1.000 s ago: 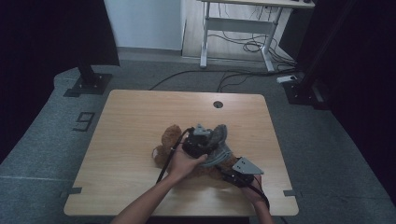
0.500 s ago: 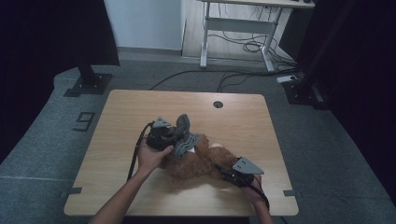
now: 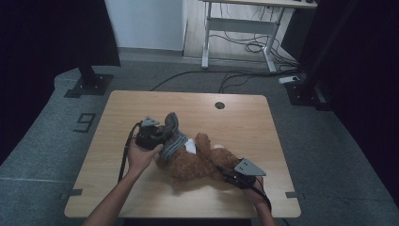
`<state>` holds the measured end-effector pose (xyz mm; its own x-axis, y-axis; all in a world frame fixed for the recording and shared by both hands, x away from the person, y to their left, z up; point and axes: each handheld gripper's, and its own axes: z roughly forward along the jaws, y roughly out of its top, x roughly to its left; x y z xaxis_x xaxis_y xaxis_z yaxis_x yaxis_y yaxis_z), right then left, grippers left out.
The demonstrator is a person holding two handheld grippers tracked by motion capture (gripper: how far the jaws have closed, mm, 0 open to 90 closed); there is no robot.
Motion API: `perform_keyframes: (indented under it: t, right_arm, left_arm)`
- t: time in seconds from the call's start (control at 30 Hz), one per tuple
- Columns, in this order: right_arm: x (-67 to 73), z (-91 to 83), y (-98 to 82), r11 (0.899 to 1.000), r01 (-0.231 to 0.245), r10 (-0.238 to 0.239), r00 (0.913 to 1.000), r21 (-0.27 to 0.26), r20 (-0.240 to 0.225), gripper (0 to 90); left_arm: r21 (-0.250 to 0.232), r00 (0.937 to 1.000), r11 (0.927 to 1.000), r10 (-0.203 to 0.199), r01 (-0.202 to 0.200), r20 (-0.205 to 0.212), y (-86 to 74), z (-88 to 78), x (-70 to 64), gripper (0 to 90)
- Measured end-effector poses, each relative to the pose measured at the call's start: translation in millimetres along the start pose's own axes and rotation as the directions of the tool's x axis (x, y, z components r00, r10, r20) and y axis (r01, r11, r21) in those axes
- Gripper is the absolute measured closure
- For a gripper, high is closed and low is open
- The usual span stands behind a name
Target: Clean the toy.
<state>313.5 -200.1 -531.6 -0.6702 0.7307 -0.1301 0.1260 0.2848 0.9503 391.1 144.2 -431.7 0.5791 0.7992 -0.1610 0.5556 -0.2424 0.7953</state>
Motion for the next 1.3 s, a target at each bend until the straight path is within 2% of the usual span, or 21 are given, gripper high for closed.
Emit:
perform_keyframes:
  t: [0.13, 0.2, 0.23, 0.3, 0.4, 0.47, 0.6, 0.7, 0.83, 0.9, 1.0, 1.1, 1.17, 1.27, 1.3]
  right_arm:
    - [-0.3, -1.5, -0.8, 1.0, 0.003, -0.003, 1.0, -0.004, -0.006, 44.6]
    - [-0.3, -1.9, -1.0, 1.0, 0.004, -0.005, 1.0, -0.005, -0.007, 44.3]
    - [-0.5, -2.0, -1.1, 1.0, 0.004, -0.004, 1.0, -0.006, -0.007, 44.2]
    - [-0.8, -2.1, -1.2, 1.0, 0.003, -0.003, 1.0, -0.006, -0.008, 44.1]
    - [-1.5, -2.4, -1.5, 1.0, 0.001, -0.001, 0.9999, -0.006, -0.012, 43.4]
    - [-1.6, -3.1, -1.7, 1.0, 0.003, -0.003, 0.9999, -0.004, -0.014, 42.6]
    - [0.3, -3.7, -1.2, 1.0, 0.011, -0.011, 0.9999, -0.006, -0.009, 39.0]
    - [2.4, -5.1, 1.7, 1.0, 0.007, -0.007, 0.9999, -0.007, -0.01, 30.3]
    - [2.8, -14.8, 14.5, 0.998, -0.058, 0.057, 0.9965, -0.016, -0.062, 17.9]
    - [0.5, -22.4, 24.3, 0.995, -0.092, 0.089, 0.9931, -0.034, -0.076, 15.9]
    - [-5.8, -36.6, 44.2, 0.987, -0.136, 0.13, 0.9892, -0.082, -0.067, 13.6]
    - [-15.0, -38.1, 59.0, 0.984, -0.162, 0.161, 0.9866, -0.069, -0.025, 13.1]
    - [-21.0, -32.4, 60.5, 0.98, -0.193, 0.192, 0.9811, -0.041, -0.023, 13.2]
    - [-26.3, -18.0, 53.3, 0.97, -0.243, 0.244, 0.9663, 0.032, -0.08, 12.9]
    - [-26.5, -15.3, 49.3, 0.96, -0.274, 0.278, 0.9531, 0.051, -0.119, 13.0]
  left_arm:
    - [-0.008, 0.998, 0.9983, 0.058, -0.058, 0.025, 23.0, 5.1, -24.4, 76.6]
    - [0.001, 0.9967, 0.9983, 0.059, -0.059, 0.056, 30.2, 12.7, -33.3, 76.5]
    - [0.009, 0.9956, 0.9989, 0.045, -0.046, 0.083, 32.9, 19.0, -39.2, 76.5]
    - [0.024, 0.992, 0.9987, 0.042, -0.045, 0.119, 32.9, 27.8, -47.7, 76.5]
    - [0.059, 0.9908, 0.9933, 0.093, -0.099, 0.098, 24.9, 43.3, -61.3, 76.4]
    - [0.074, 0.991, 0.9924, 0.091, -0.098, 0.098, 17.5, 48.4, -60.4, 76.4]
    - [0.077, 0.9896, 0.9966, 0.018, -0.029, 0.143, 3.7, 43.9, -44.6, 76.4]
    - [0.065, 0.9886, 0.9978, 0.004, -0.014, 0.15, -8.4, 37.8, -39.7, 76.5]
    - [0.039, 0.9866, 0.9992, 0.005, -0.011, 0.163, -20.0, 29.0, -39.4, 76.6]
    - [0.026, 0.987, 0.9996, 0.01, -0.014, 0.161, -25.5, 24.2, -39.4, 76.6]
    - [0.011, 0.9848, 0.9999, 0.0, -0.002, 0.174, -34.4, 16.7, -37.7, 76.6]
    - [-0.003, 0.9827, 1.0, -0.002, 0.002, 0.185, -42.3, 10.0, -37.5, 76.7]
    - [-0.012, 0.9808, 0.9999, -0.008, 0.01, 0.195, -47.4, 5.5, -37.5, 76.7]
    - [-0.023, 0.9773, 0.9996, -0.012, 0.018, 0.211, -54.2, 0.7, -38.7, 76.7]
    - [-0.024, 0.9765, 0.9996, -0.009, 0.014, 0.215, -55.3, 0.0, -39.2, 76.7]
